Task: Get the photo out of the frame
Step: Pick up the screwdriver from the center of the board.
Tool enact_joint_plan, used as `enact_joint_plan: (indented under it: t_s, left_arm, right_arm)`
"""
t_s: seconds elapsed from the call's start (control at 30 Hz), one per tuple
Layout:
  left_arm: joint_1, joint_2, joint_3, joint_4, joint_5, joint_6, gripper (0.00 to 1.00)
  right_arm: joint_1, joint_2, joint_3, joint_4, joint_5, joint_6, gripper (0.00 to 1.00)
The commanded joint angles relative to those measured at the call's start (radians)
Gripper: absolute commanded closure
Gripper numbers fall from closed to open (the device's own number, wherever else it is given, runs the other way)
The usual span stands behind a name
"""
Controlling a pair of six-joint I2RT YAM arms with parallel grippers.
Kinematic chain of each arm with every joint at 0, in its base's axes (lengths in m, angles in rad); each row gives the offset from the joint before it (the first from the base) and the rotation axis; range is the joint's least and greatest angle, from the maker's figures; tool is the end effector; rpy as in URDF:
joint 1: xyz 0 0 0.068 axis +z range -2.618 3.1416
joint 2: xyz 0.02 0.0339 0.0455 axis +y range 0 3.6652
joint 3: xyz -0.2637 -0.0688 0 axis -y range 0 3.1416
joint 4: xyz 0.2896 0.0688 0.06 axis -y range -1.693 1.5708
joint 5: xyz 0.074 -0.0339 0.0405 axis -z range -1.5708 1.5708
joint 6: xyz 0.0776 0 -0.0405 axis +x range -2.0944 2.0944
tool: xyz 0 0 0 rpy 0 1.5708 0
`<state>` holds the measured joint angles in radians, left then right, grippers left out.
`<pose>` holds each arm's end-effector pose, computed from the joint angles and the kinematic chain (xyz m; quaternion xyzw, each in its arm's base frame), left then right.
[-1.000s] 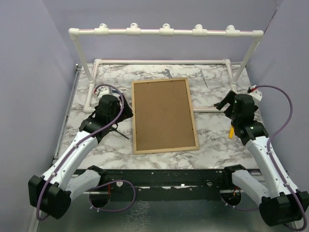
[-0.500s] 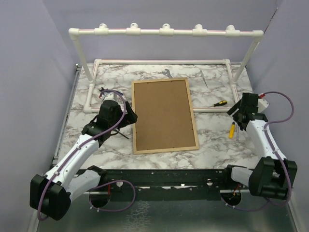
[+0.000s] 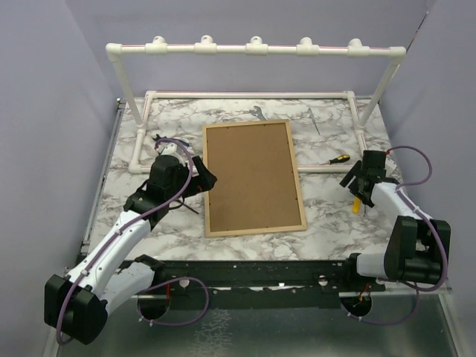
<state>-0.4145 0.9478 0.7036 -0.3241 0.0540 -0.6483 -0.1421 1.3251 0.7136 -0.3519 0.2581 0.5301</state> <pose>0.2631 -0.1204 0.2343 -0.0894 0.8722 -0.2638 0.4021 0.3065 -0.0639 0.1298 0.3484 0.8807 -0.0633 0.3147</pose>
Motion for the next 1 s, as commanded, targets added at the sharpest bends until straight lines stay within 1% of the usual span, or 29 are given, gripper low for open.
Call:
enact_joint_plan:
  t_s: [0.0,0.17,0.33,0.47,0.57,0.63,0.7,0.83,0.9,0.97]
  left_arm:
    - [0.0,-0.032,-0.02,0.022,0.041,0.016,0.01]
    - [0.0,-0.03,-0.029,0.02,0.056,0.022,0.01]
    - [0.0,-0.032,-0.031,0.021,0.051,0.028,0.01]
    - [0.0,-0.027,-0.031,0.021,0.04,0.029,0.01]
    - [0.0,-0.017,-0.029,0.022,0.025,0.028,0.01]
    - [0.0,-0.007,-0.027,0.021,0.018,0.029,0.01]
    - [0.0,0.004,-0.025,0.022,0.006,0.026,0.01]
    - [0.0,0.021,-0.019,0.026,-0.004,0.025,0.01]
    - [0.0,0.023,-0.017,0.026,-0.007,0.023,0.01]
    - [0.0,0.021,-0.018,0.025,-0.008,0.017,0.01]
  right_arm:
    - [0.001,0.011,-0.049,0.103,-0.045,0.015,0.18]
    - [0.001,0.056,-0.047,0.095,0.007,0.029,0.18]
    - [-0.001,0.06,-0.052,0.107,-0.003,0.029,0.18]
    - [-0.001,0.05,-0.036,0.086,0.003,0.012,0.17]
    - [0.001,-0.006,0.005,0.034,0.027,-0.023,0.14]
    - [0.001,-0.072,0.021,0.045,0.028,-0.069,0.11]
    - [0.001,-0.101,0.05,0.049,0.03,-0.093,0.13]
    - [0.002,-0.046,0.152,-0.049,0.023,-0.091,0.15]
    - [0.001,-0.033,0.14,-0.053,0.046,-0.078,0.15]
    - [-0.005,-0.042,0.091,-0.043,0.081,-0.012,0.16]
